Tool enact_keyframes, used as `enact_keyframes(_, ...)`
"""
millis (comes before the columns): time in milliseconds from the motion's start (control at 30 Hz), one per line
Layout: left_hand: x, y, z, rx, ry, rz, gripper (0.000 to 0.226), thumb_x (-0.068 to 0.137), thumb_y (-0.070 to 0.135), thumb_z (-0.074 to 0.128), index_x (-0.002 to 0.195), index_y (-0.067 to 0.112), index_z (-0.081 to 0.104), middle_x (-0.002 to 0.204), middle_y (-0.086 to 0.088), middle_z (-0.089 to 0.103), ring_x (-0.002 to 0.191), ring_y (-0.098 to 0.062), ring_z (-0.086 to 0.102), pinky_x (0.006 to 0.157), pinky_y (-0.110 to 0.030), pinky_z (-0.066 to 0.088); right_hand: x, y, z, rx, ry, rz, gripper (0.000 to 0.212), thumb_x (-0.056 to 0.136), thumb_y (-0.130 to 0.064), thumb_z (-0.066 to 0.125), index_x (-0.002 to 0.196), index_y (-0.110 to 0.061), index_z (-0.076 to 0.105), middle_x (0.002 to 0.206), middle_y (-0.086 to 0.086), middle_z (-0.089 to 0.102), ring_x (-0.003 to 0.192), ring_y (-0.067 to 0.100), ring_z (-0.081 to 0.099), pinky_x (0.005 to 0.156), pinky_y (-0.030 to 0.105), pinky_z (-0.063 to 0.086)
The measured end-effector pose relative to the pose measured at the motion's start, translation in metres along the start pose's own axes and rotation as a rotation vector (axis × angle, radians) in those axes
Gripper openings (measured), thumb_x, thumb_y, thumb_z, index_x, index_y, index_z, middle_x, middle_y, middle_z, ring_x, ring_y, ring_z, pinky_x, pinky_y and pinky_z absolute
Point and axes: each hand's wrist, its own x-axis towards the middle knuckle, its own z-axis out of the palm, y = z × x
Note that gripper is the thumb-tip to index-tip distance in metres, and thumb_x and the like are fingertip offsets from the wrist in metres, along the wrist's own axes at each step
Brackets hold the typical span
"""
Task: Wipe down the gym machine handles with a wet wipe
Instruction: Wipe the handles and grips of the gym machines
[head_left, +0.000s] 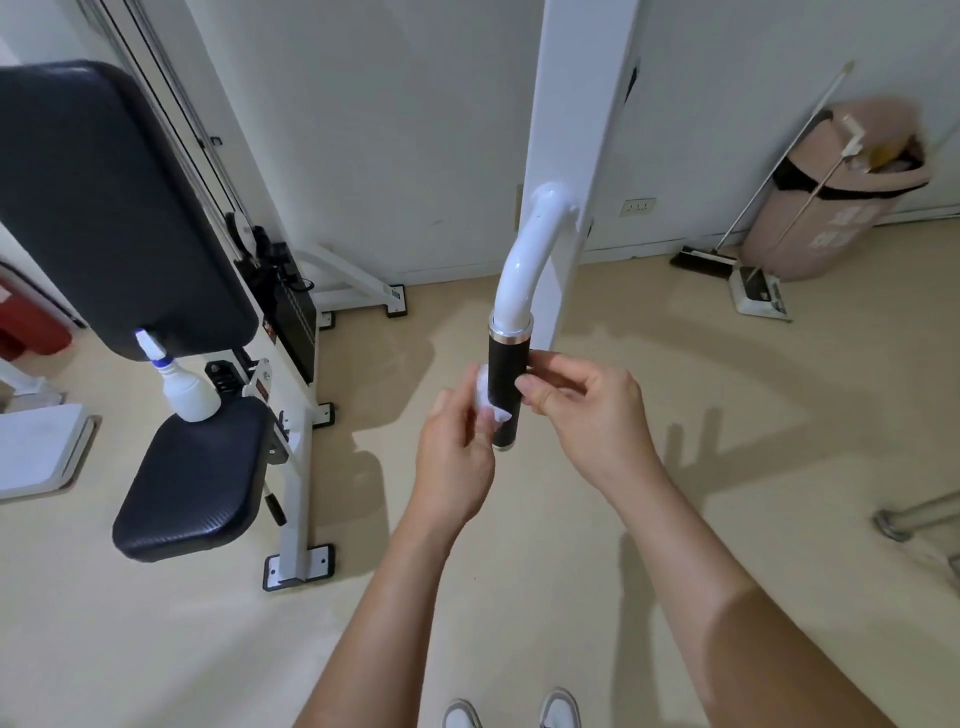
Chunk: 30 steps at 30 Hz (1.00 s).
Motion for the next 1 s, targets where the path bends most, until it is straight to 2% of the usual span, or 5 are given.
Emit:
enact_keyframes(233, -0.015, 0.003, 0.012, -0.228, 0.314, -0.03, 0.04, 0.085, 0.008, 0.068, 0.122, 0.023, 0.063, 0.087, 0.002, 0.063, 0.072, 0.0, 0.059, 0.072, -0.011, 0.046, 0.004, 0.003, 0.003, 0.025, -0.023, -0.032, 0.022, 0.086, -0.017, 0.067, 0.098, -0.035, 0.072, 0.071, -0.013, 0.07, 0.069, 0.005, 0.068, 0.076, 0.023, 0.054)
enact_keyframes(467, -0.005, -0.011, 0.007, 0.036, 0.069, -0.054, 0.033, 0.087, 0.021, 0.065, 0.099, 0.051, 0.059, 0.068, 0.001, 0.061, 0.067, -0.007, 0.053, 0.066, -0.029, 0.045, 0.005, 0.007, 0.002, 0.047, -0.019, -0.038, 0.027, 0.087, -0.015, 0.067, 0.091, -0.042, 0.069, 0.077, -0.013, 0.073, 0.074, 0.006, 0.071, 0.079, 0.026, 0.056)
enact_keyframes(600, -0.012, 0.009, 0.015, -0.042, 0.171, -0.069, 0.016, 0.085, 0.022, 0.067, 0.091, 0.037, 0.064, 0.066, -0.001, 0.066, 0.061, -0.017, 0.061, 0.064, -0.033, 0.05, 0.004, 0.007, 0.004, 0.057, -0.021, -0.052, 0.034, 0.086, -0.013, 0.066, 0.086, -0.046, 0.067, 0.074, -0.017, 0.072, 0.072, 0.004, 0.07, 0.073, 0.02, 0.054)
enact_keyframes(800, -0.009, 0.007, 0.037, -0.162, 0.314, -0.215, 0.014, 0.086, 0.016, 0.064, 0.097, 0.024, 0.066, 0.064, 0.005, 0.066, 0.056, -0.009, 0.066, 0.062, -0.035, 0.058, 0.005, 0.009, 0.003, 0.036, -0.059, -0.045, 0.029, 0.085, -0.01, 0.065, 0.097, -0.036, 0.07, 0.086, -0.009, 0.074, 0.078, 0.006, 0.069, 0.071, 0.016, 0.054)
enact_keyframes(1000, -0.019, -0.004, 0.037, 0.271, 0.183, -0.06, 0.028, 0.092, 0.02, 0.046, 0.119, 0.026, 0.051, 0.069, 0.005, 0.065, 0.063, -0.018, 0.061, 0.057, -0.034, 0.049, -0.006, 0.033, 0.023, -0.059, -0.008, 0.057, 0.039, 0.071, -0.02, 0.078, 0.105, -0.029, 0.061, 0.095, -0.012, 0.069, 0.087, 0.004, 0.065, 0.073, 0.021, 0.053)
